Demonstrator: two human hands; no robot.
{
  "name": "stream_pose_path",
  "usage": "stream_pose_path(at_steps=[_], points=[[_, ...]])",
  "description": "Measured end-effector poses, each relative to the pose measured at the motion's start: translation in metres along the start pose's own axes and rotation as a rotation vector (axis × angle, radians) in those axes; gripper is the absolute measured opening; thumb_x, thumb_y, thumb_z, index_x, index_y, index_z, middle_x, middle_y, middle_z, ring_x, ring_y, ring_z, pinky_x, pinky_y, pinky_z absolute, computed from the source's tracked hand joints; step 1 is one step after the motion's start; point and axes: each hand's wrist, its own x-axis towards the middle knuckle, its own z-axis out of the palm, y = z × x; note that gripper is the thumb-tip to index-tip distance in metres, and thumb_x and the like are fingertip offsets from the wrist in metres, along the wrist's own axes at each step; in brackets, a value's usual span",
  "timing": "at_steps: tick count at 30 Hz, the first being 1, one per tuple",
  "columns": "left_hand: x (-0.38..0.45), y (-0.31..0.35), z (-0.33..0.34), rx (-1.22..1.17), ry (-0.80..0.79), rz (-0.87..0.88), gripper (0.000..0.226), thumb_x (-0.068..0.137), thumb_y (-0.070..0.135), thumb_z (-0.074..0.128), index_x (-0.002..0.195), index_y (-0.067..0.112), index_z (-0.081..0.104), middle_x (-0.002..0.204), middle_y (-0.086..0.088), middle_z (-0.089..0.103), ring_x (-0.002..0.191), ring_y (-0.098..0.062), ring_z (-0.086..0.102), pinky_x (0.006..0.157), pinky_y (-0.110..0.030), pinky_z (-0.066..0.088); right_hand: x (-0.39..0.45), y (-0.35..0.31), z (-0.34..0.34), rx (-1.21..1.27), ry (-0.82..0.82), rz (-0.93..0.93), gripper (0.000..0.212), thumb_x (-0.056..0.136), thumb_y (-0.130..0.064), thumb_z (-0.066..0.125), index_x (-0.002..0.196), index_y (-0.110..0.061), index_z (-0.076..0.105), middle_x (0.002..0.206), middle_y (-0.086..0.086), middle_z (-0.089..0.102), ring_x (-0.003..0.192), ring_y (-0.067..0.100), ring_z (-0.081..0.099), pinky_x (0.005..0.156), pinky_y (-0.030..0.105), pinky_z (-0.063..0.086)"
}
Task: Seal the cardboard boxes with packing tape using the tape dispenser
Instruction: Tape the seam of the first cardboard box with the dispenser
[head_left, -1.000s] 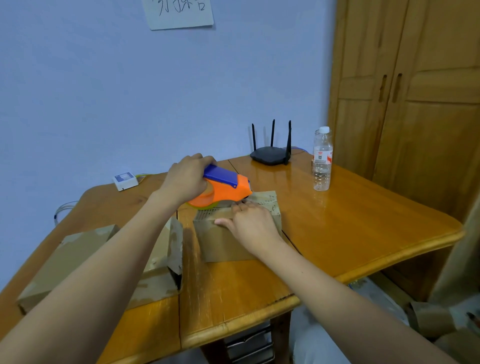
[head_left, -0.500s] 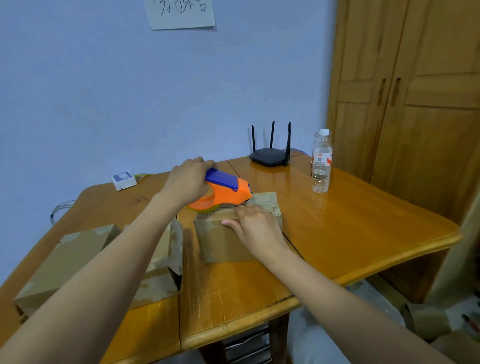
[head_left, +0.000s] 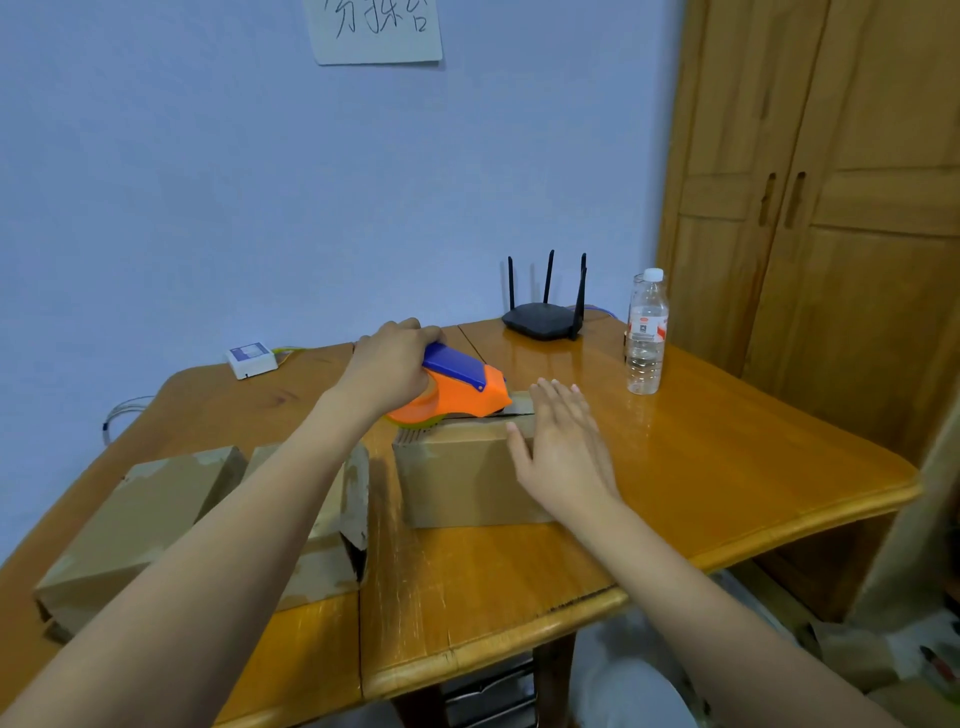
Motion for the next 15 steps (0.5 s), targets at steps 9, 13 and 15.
stream_pose_path(at_steps=[9,13,15], points=[[0.004,-0.002,0.001,-0.002,-0.016,-0.007,0.053,0.077,0.002,0.049,0.125,0.022,0.060,0.098,0.000,0.053,0.092,-0.026,0.052,0.077,-0.041,0.048,0.018,-0.011,-0.010,-0.222,-0.285,-0.103,0.080,0.103,-0.060,0.008,0.158,-0.004,0.021,0.166,0.011,0.020,0.156,0.022,0.006,0.126,0.041,-0.006],[0.004,0.001,0.001,0.040,-0.015,0.004,0.051,0.079,0.004,0.049,0.124,0.024,0.060,0.096,0.001,0.051,0.092,-0.027,0.053,0.077,-0.041,0.048,0.017,-0.013,-0.008,-0.225,-0.357,-0.087,0.084,0.101,-0.061,0.003,0.158,-0.002,0.019,0.166,0.013,0.019,0.156,0.023,0.008,0.127,0.039,-0.002],[0.004,0.004,0.002,0.085,-0.020,0.020,0.049,0.079,0.006,0.050,0.124,0.025,0.059,0.098,-0.002,0.054,0.091,-0.028,0.053,0.078,-0.042,0.049,0.018,-0.012,-0.007,-0.224,-0.370,-0.082,0.091,0.095,-0.063,-0.004,0.158,-0.002,0.018,0.166,0.014,0.018,0.156,0.024,0.008,0.127,0.039,-0.001]])
